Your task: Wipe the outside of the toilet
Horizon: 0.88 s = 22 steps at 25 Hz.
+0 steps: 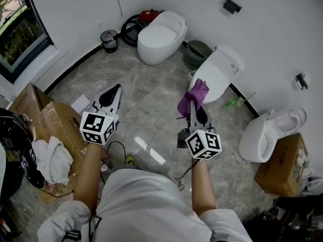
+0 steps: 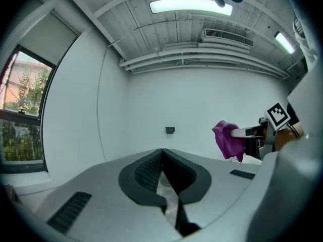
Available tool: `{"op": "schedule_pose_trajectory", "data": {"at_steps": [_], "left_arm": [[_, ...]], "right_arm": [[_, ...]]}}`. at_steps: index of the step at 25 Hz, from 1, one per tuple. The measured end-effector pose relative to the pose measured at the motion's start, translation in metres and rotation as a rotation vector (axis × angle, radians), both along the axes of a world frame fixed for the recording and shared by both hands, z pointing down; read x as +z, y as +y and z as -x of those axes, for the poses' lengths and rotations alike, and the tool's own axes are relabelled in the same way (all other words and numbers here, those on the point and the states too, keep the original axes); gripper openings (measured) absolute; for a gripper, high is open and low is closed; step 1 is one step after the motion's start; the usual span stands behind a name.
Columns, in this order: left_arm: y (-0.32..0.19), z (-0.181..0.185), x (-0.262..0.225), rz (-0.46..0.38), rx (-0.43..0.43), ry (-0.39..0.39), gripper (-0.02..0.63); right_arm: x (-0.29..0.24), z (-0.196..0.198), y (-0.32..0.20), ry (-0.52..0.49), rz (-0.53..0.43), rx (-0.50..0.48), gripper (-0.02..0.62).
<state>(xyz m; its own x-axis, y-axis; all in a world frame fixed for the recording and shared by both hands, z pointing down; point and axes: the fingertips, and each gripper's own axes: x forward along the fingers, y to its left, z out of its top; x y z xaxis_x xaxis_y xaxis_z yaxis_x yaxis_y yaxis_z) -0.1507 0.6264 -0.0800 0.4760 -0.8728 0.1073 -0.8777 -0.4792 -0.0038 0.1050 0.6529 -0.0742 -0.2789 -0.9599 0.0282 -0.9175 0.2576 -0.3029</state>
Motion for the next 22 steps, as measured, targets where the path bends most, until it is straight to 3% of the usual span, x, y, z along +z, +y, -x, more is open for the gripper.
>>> {"op": "schedule_pose_trajectory", "data": {"at_steps": [11, 17, 22], "left_arm": [[-0.044, 0.039, 0.008, -0.007, 0.02, 0.027, 0.012], [-0.097, 0.034, 0.021, 0.004, 0.02, -0.005, 0.012], [-0.167, 0.022, 0.038, 0.035, 0.009, -0.038, 0.012]], "right_arm": [[0.008, 0.03, -0.035, -0.008, 0.005, 0.026, 0.057], [0.025, 0.023, -0.096, -0.014, 0.015, 0.012, 0.057], [0.04, 0.006, -0.176, -0.032, 0.035, 0.007, 0.057]]}}
